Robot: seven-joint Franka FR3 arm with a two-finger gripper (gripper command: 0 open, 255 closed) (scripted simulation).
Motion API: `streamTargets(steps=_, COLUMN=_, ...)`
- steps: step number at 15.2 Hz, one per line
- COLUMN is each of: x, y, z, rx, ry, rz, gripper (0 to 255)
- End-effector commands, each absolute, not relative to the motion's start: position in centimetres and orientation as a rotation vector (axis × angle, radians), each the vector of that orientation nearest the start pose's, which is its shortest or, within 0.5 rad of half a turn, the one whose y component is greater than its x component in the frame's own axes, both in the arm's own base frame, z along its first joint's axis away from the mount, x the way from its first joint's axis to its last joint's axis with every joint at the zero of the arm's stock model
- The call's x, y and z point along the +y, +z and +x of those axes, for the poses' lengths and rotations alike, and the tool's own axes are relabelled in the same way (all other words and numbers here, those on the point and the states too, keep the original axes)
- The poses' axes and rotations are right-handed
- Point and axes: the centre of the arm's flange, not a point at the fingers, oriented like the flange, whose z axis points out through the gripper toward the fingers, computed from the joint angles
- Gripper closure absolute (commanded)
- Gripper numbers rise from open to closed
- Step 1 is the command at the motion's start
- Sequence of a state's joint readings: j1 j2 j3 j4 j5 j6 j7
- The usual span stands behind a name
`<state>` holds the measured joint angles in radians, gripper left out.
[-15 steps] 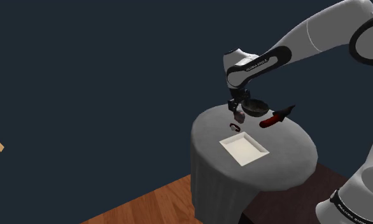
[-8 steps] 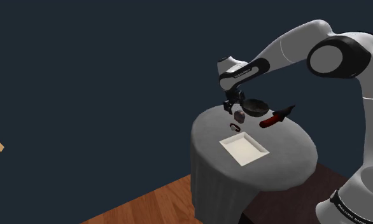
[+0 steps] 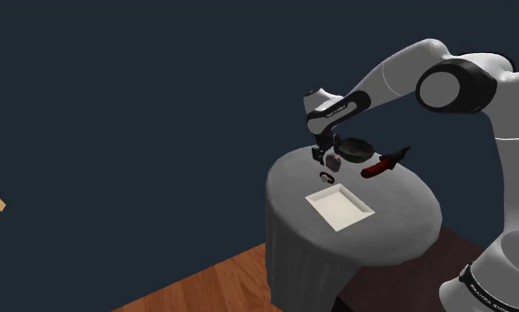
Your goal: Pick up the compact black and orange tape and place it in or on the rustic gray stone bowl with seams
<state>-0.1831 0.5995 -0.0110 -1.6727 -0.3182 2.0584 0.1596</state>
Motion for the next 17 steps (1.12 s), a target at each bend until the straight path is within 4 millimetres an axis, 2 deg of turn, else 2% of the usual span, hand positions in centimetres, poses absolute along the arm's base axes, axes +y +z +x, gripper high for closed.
streamTargets(steps=1, x=-14.46, y=23.42, z=64.02, rx=0.291, ry=0.370, rz=-3.375, gripper=0)
streamTargets(steps=8, x=-14.46, y=23.42, z=64.03, rx=0.291, ry=0.370, rz=-3.375, gripper=0)
streamTargets(steps=9, x=-14.46, y=23.42, z=64.03, rx=0.291, ry=0.370, rz=-3.375, gripper=255)
streamTargets(steps=17, x=-14.46, y=23.46, z=64.02, rx=0.291, ry=0.370, rz=-3.375, gripper=255)
